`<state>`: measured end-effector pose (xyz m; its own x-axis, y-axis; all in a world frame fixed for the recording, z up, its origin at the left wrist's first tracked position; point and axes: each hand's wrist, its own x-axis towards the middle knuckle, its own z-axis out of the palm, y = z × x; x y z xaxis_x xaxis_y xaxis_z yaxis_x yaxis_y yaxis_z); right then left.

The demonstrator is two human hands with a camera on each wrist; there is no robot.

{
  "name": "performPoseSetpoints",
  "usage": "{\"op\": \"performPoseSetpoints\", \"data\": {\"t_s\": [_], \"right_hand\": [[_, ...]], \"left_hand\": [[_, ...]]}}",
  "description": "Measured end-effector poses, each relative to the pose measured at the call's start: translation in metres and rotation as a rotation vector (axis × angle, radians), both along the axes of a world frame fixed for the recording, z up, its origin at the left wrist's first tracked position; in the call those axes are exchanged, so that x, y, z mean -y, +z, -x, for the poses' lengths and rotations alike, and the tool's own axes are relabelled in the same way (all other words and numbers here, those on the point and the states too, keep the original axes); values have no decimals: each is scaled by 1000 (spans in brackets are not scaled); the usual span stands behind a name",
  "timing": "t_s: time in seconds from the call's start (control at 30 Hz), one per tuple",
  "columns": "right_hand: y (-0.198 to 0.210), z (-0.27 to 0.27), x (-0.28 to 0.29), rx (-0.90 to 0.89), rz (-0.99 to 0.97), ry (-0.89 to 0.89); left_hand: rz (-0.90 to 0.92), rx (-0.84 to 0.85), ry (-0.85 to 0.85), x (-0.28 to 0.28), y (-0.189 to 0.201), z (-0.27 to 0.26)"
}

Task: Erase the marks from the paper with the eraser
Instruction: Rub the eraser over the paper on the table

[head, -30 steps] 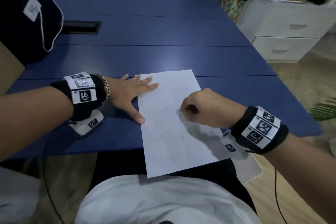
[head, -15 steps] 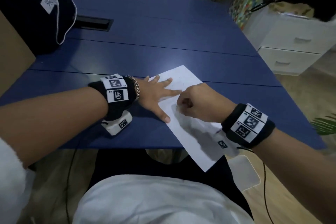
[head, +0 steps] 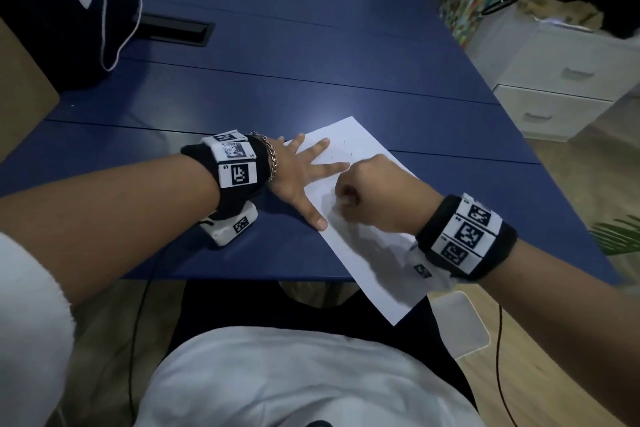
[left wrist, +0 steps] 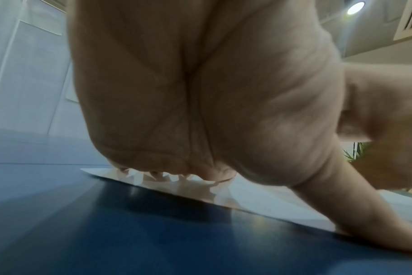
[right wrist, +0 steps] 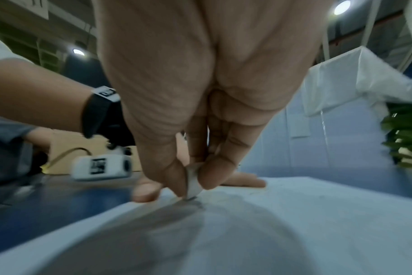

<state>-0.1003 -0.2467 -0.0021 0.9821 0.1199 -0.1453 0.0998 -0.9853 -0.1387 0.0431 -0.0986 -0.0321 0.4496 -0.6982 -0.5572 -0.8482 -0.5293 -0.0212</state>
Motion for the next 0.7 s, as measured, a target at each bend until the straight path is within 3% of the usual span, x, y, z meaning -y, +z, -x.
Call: {"op": "performPoseSetpoints", "data": {"t_s": [0.1, 0.3, 0.53, 0.7], "right_hand": [[-1, 7, -4, -46, -14, 47], [4, -2, 21, 5, -76, -95], [4, -3, 6, -51, -29, 99], [7, -30, 20, 12, 6, -18]], "left_hand": [[-10, -1, -1, 0, 1, 0], [0, -7, 20, 0, 3, 0], [4, -36, 57, -1, 4, 4], [-5, -41, 58, 0, 2, 2]]}}
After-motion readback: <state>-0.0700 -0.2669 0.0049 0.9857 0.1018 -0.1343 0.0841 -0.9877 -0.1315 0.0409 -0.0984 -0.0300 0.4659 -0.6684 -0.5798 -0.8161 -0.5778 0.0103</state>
